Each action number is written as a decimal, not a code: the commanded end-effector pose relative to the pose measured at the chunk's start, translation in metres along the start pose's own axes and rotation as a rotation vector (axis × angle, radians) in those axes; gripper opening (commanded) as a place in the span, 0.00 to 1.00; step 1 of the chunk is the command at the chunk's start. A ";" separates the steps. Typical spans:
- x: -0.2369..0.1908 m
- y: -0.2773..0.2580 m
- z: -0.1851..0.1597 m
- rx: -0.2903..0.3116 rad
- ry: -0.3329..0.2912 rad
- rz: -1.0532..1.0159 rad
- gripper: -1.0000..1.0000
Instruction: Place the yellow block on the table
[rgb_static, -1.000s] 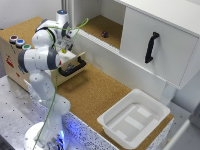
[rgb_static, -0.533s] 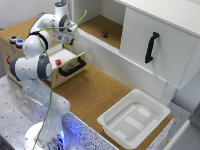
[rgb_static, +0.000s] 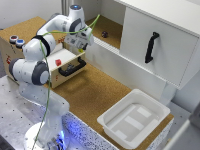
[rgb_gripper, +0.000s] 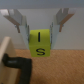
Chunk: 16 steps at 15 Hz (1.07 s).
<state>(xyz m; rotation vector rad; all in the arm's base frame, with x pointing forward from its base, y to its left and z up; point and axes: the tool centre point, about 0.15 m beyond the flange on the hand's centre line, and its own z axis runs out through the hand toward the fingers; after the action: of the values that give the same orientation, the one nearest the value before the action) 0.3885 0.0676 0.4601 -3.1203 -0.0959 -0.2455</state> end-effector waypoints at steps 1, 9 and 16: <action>-0.036 0.069 0.071 0.035 -0.005 -0.058 0.00; -0.018 0.165 0.168 0.014 0.030 0.006 0.00; 0.018 0.216 0.228 0.061 -0.076 -0.016 0.00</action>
<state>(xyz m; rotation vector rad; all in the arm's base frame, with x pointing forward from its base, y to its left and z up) 0.4046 -0.1034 0.2837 -3.0904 -0.0767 -0.3037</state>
